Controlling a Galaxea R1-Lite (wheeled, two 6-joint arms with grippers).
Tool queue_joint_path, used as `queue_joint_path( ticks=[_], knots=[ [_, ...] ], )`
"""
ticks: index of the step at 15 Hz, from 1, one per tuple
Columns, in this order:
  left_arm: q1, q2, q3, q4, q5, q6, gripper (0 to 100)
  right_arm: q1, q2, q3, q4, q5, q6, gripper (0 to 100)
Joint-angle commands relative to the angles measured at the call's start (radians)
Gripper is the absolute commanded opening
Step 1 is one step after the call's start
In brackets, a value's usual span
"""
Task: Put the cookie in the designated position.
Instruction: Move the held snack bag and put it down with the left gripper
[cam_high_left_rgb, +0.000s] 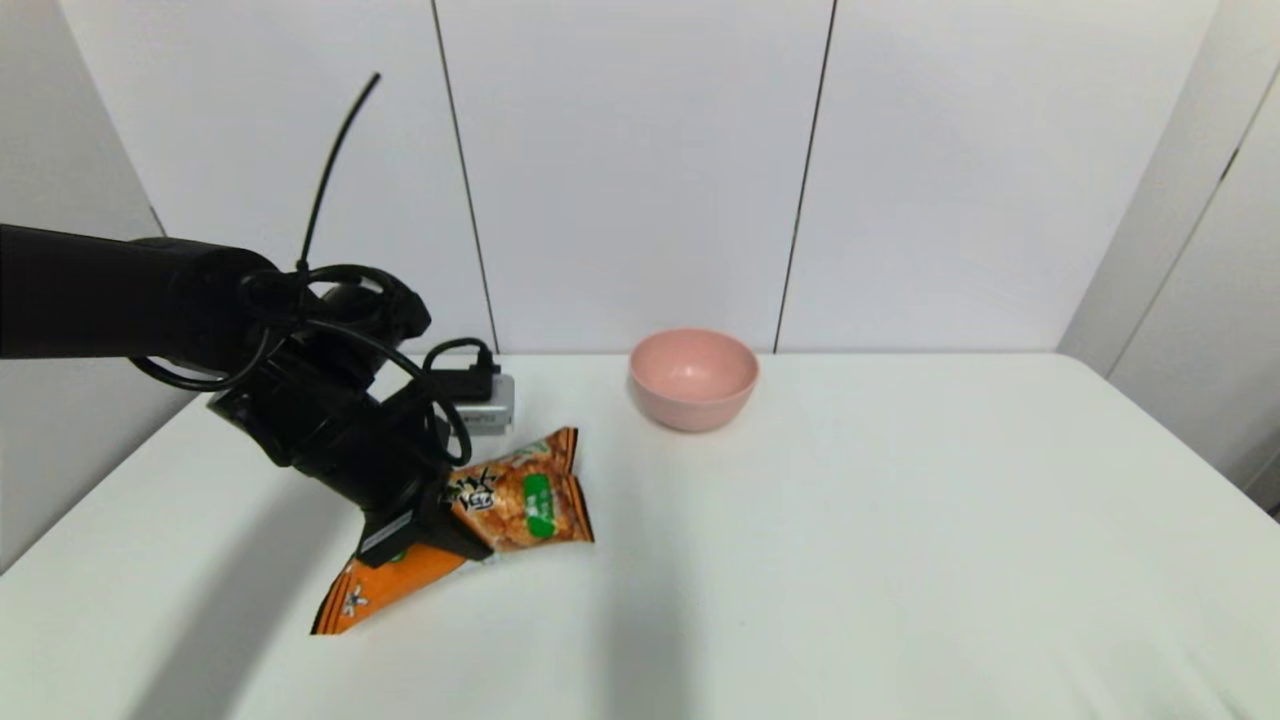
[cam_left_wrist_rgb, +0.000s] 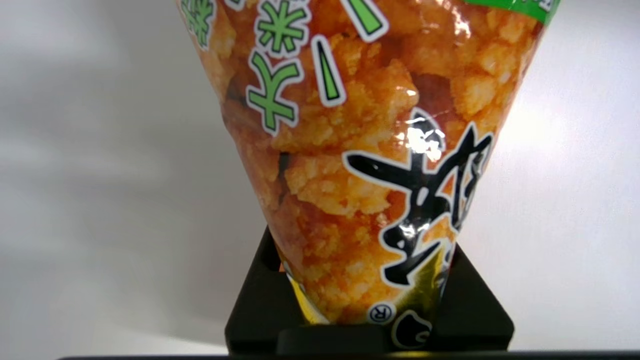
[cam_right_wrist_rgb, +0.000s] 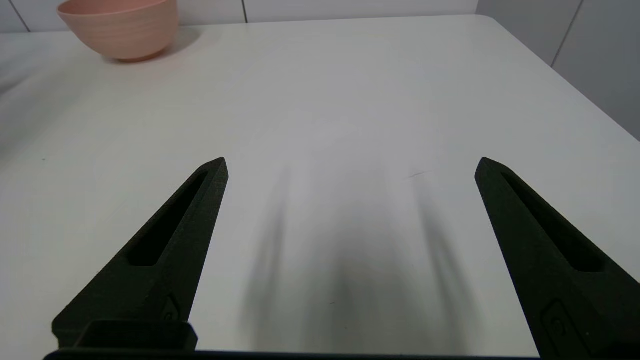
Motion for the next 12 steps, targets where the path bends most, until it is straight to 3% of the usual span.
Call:
queue_joint_path(
  ticks=[1,6,8,12],
  knots=[
    [-0.1,-0.106,-0.003,-0.23,-0.064,-0.275,0,0.0,0.0,0.0,0.0,0.0,0.001,100],
    [-0.353,-0.097,-0.007,-0.649,-0.031,-0.757,0,0.0,0.0,0.0,0.0,0.0,-0.001,100],
    [-0.427,-0.046,-0.07,-0.756,0.131,-0.852,0,0.0,0.001,-0.001,0.0,0.0,-0.001,100],
    [-0.528,0.138,-0.355,-0.801,0.467,-0.99,0,0.0,0.001,0.0,0.0,0.0,-0.001,100]
  ],
)
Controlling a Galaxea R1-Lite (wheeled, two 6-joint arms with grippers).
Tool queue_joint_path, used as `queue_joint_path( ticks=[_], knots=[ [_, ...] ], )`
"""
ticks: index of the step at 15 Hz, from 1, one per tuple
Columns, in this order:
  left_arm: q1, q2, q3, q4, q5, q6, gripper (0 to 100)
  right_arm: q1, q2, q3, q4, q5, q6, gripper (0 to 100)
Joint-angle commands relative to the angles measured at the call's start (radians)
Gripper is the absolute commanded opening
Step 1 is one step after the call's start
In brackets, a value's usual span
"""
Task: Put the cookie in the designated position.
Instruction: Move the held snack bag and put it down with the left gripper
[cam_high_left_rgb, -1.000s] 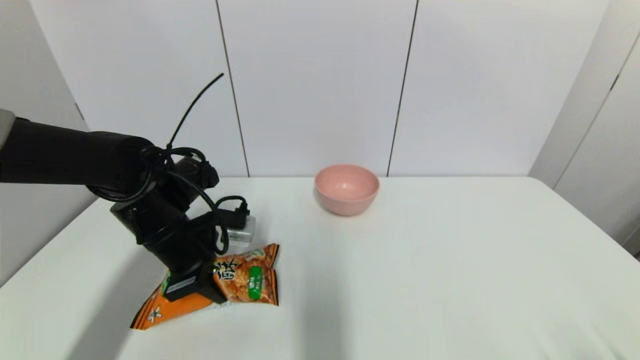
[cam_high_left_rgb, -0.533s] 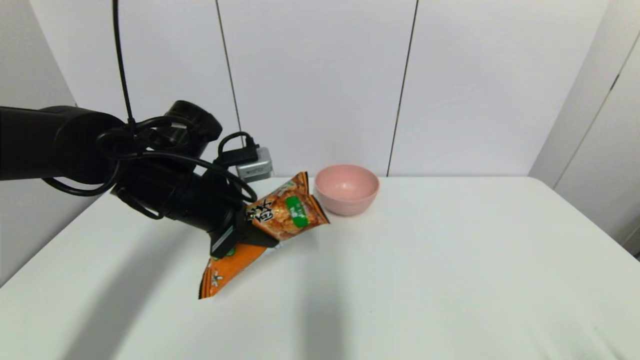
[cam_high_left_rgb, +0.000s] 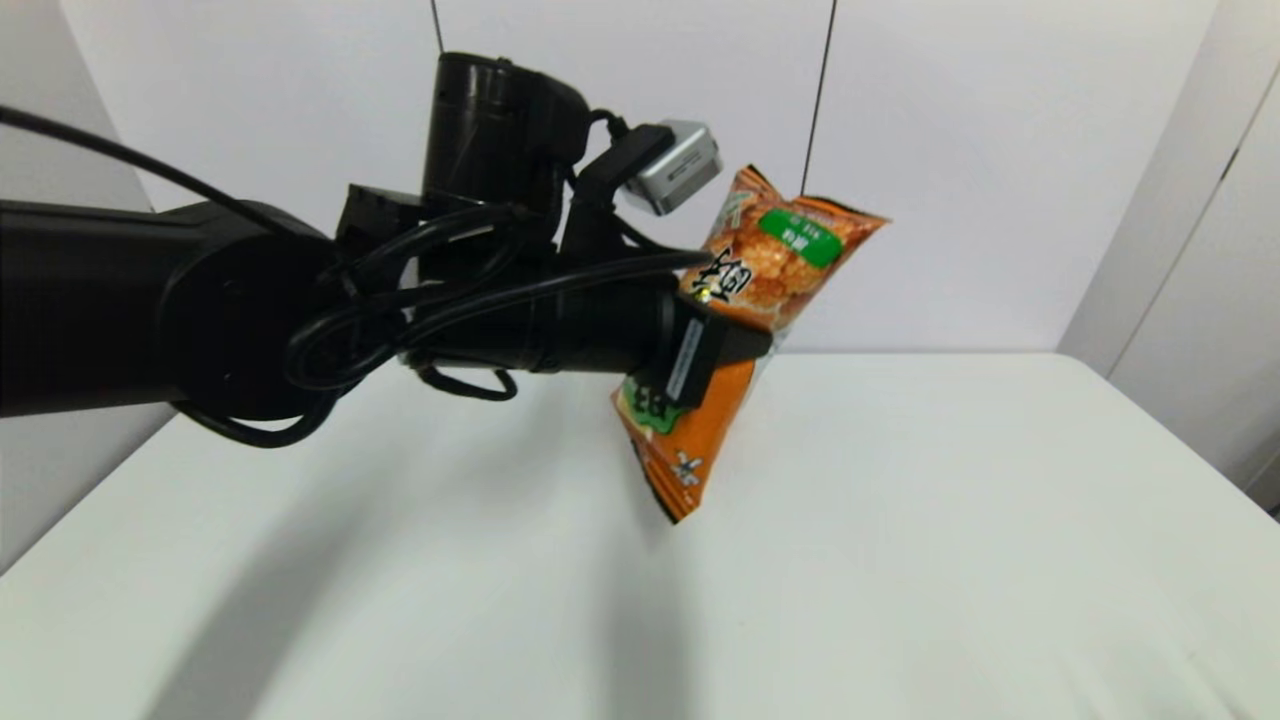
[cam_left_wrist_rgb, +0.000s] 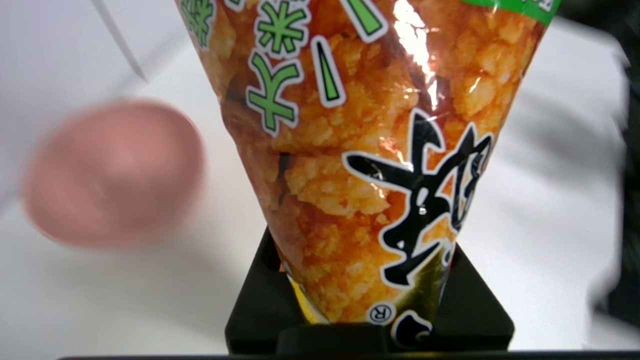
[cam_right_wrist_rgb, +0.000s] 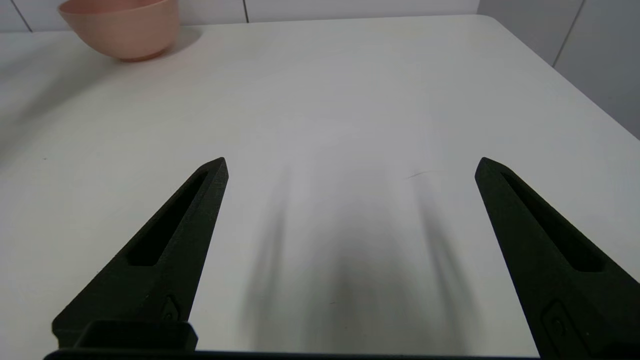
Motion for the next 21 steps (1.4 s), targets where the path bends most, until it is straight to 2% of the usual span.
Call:
queue_joint_path(
  ticks=[1,4,6,12,14,21],
  knots=[
    [-0.107,0.241,-0.333,-0.036,0.337,-0.137,0,0.0,0.0,0.0,0.0,0.0,0.0,100],
    [-0.136,0.393,-0.503,-0.07,0.447,-0.206,0,0.0,0.0,0.0,0.0,0.0,0.0,100],
    [-0.146,0.456,-0.501,-0.173,0.492,-0.235,0,0.0,0.0,0.0,0.0,0.0,0.001,100],
    [-0.153,0.588,-0.503,-0.257,0.755,-0.299,0,0.0,0.0,0.0,0.0,0.0,0.001,100],
    [-0.153,0.612,-0.503,-0.286,0.783,-0.321,0,0.0,0.001,0.0,0.0,0.0,0.0,100],
    [-0.179,0.645,-0.503,-0.292,0.78,-0.316,0,0.0,0.0,0.0,0.0,0.0,0.001,100]
  ],
)
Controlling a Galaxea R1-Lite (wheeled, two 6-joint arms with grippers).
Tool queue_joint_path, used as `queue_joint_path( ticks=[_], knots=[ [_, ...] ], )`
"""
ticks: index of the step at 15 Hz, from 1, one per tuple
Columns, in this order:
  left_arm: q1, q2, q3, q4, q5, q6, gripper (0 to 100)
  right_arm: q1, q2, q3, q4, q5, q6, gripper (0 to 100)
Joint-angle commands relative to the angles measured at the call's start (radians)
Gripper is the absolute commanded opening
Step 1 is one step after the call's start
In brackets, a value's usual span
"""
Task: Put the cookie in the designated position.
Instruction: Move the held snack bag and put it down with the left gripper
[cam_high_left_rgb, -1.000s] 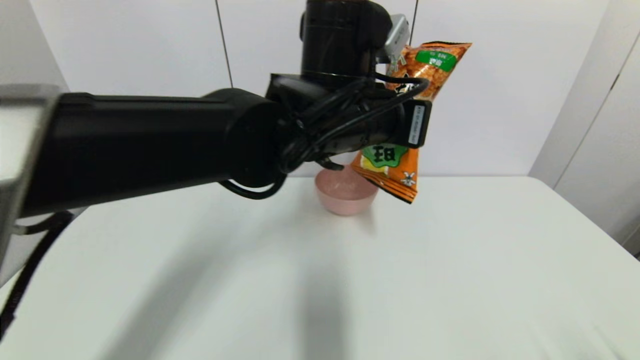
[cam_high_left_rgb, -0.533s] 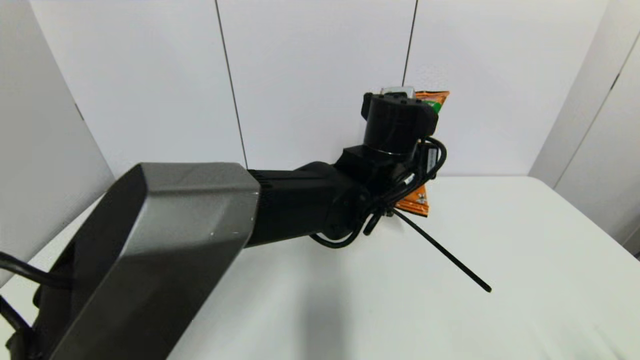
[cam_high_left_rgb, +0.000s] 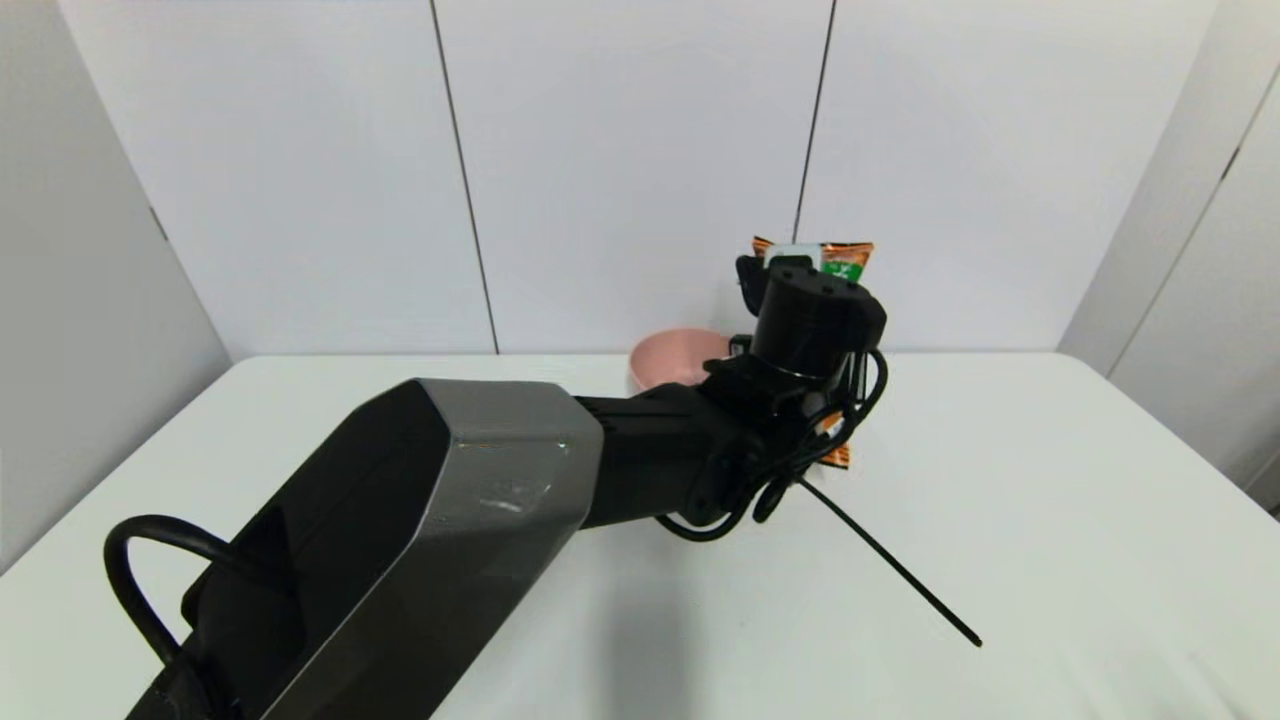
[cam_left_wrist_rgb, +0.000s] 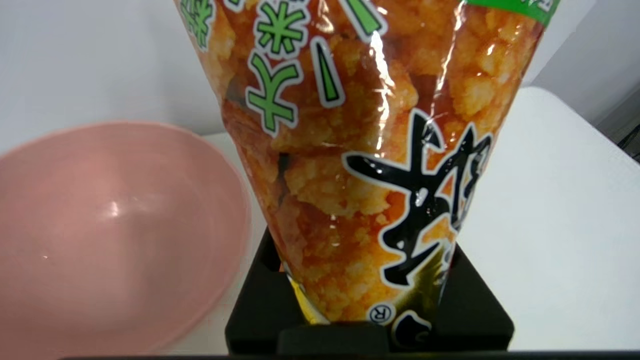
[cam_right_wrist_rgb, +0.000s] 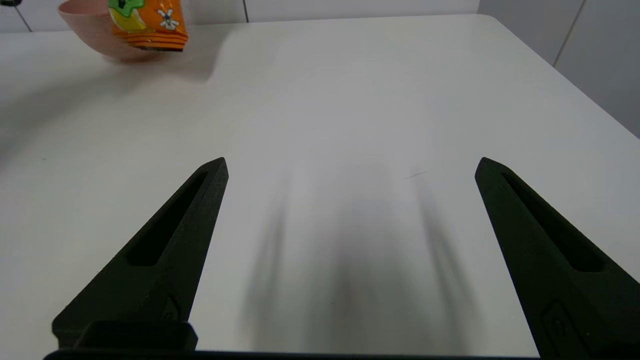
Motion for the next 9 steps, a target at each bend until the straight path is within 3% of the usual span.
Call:
queue_joint_path(
  ticks=[1,3,4,9],
  knots=[
    [-0.021,0.021,0.0,-0.001,0.0,0.002,0,0.0,0.0,0.0,0.0,0.0,0.002,100],
    [-0.026,0.024,0.0,-0.001,0.0,0.002,0,0.0,0.0,0.0,0.0,0.0,0.002,100],
    [-0.026,0.026,0.0,-0.001,-0.002,0.002,100,0.0,0.0,0.0,0.0,0.0,0.002,100],
    [-0.024,0.029,0.0,-0.003,-0.005,0.013,100,0.0,0.0,-0.001,0.0,0.0,0.0,100]
  ],
)
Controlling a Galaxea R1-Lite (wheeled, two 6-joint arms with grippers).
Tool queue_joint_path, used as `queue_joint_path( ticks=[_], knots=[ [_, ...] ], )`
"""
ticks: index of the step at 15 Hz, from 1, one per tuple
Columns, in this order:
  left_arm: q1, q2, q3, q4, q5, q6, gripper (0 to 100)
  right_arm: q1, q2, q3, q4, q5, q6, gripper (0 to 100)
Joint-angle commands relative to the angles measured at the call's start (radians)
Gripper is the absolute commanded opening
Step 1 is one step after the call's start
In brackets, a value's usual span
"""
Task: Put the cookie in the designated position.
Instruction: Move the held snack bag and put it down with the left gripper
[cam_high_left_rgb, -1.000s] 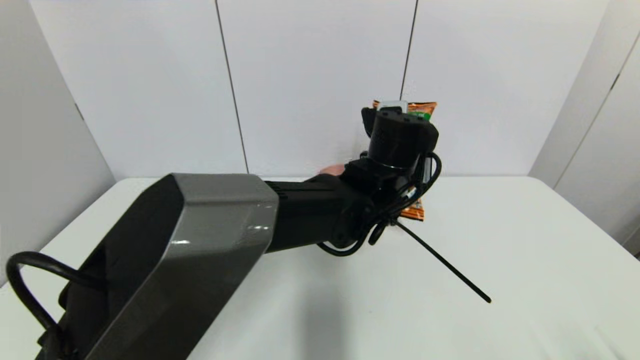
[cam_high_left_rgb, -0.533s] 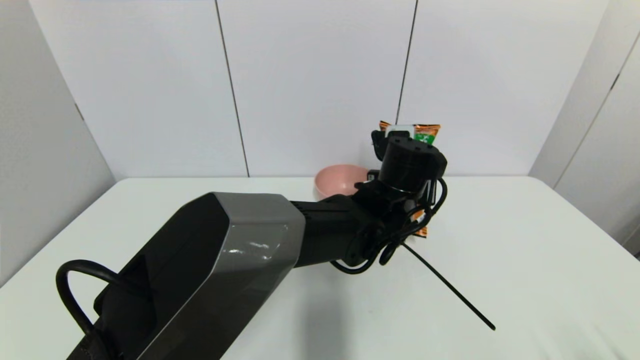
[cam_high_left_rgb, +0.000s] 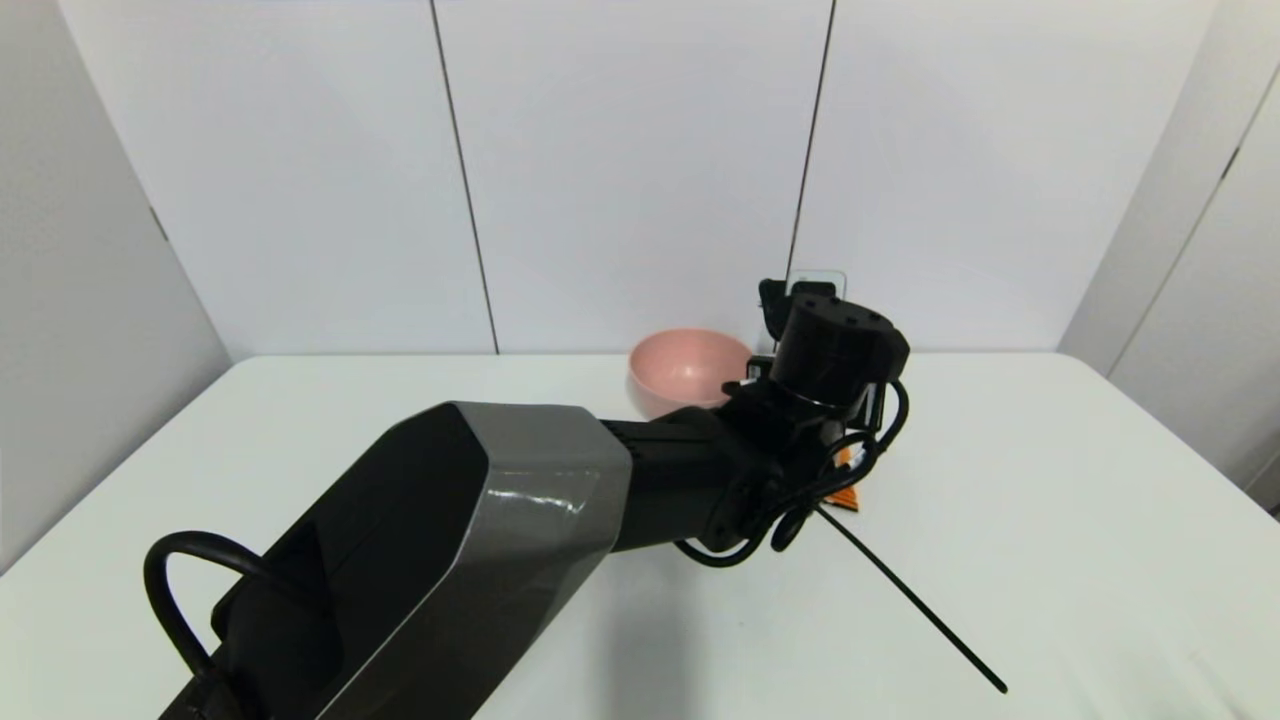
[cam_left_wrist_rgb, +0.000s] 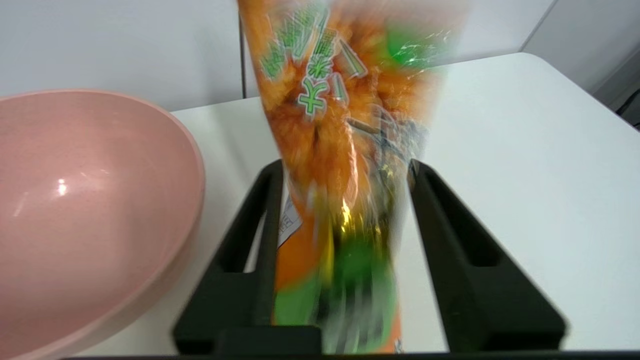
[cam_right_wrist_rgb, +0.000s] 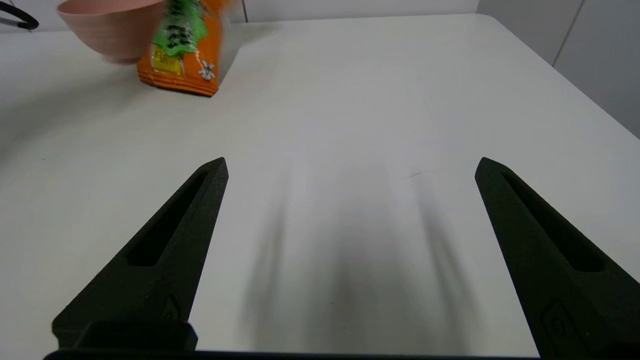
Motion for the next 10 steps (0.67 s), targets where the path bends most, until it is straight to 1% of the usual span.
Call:
queue_joint_path(
  ticks=[1,4,5,6,8,9,10],
  knots=[
    [0.0,-0.006,0.0,0.003,0.003,0.002,100,0.0,0.0,0.0,0.0,0.0,0.001,100],
    [-0.004,-0.046,0.002,0.022,0.0,0.019,100,0.0,0.0,0.0,0.0,0.0,0.001,100],
    [-0.021,-0.087,0.01,0.08,0.001,0.015,100,0.0,0.0,-0.001,0.0,0.0,0.001,100],
    [-0.027,-0.127,0.028,0.15,0.001,0.014,100,0.0,0.0,0.0,0.0,0.0,0.0,100],
    [-0.063,-0.23,0.051,0.338,-0.002,0.014,100,0.0,0.0,0.0,0.0,0.0,0.001,100],
    [-0.079,-0.295,0.076,0.445,-0.013,0.017,100,0.0,0.0,0.0,0.0,0.0,0.0,100],
    [-0.096,-0.362,0.112,0.542,-0.046,0.017,100,0.0,0.0,0.0,0.0,0.0,0.001,100]
  ],
)
